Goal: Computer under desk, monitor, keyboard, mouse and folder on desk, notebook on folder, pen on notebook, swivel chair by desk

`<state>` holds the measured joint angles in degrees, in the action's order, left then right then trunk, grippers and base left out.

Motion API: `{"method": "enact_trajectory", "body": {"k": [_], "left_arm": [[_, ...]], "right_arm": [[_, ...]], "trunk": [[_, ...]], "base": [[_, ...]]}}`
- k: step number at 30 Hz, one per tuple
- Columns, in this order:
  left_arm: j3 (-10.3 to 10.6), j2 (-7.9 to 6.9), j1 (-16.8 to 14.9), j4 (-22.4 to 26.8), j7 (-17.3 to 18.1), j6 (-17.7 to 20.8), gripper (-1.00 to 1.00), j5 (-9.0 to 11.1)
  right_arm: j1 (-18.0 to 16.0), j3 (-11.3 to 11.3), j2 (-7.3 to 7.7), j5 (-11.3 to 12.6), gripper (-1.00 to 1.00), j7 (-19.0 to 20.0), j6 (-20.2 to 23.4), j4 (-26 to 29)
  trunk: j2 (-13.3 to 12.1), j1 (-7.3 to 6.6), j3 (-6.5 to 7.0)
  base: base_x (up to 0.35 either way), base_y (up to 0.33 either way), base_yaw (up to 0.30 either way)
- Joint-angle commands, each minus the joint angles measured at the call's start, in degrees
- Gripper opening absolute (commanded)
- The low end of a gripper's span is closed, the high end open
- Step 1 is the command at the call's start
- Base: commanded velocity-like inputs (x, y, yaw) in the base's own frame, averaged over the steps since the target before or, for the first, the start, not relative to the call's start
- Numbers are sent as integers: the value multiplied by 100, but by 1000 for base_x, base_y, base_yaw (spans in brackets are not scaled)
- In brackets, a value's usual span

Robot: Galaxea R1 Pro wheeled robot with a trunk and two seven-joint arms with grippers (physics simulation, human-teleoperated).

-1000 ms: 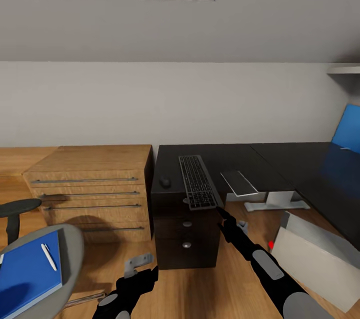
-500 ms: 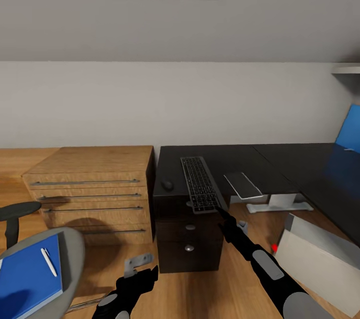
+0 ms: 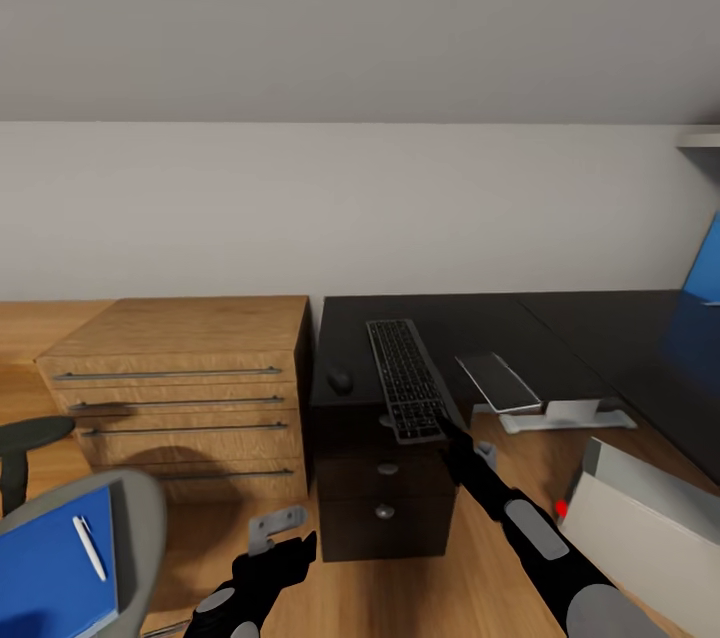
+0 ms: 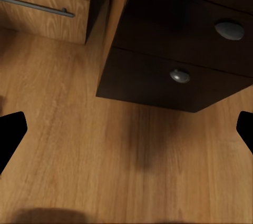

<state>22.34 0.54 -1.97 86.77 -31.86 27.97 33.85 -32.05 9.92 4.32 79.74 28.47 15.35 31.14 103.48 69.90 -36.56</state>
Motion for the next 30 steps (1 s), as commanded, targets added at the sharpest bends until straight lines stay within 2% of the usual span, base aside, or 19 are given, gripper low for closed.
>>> {"method": "enact_trajectory", "body": {"k": [1,13,14,22,30], "left_arm": [[7,-1,-5,5,-51,7,100,56],[7,5,-5,3,-57,24,100,67],[7,5,-5,4,-57,24,100,68],[7,8,-5,4,-70,25,100,60],[7,8,-5,6,-99,25,100,51]], "right_arm": [[-6,29,5,59,100,10,12,-3],[-5,28,7,57,100,-12,12,-3],[-5,29,7,56,-100,-14,12,-3],[-5,24,1,59,-100,-17,12,-3],[-4,19,1,66,-100,21,12,11]], "trunk": [[3,1,-6],[3,1,-6],[3,1,-6],[3,1,-6],[-318,-174,138]], "base": [[201,99,0],[42,17,0],[3,1,0],[0,0,0],[0,0,0]]}}
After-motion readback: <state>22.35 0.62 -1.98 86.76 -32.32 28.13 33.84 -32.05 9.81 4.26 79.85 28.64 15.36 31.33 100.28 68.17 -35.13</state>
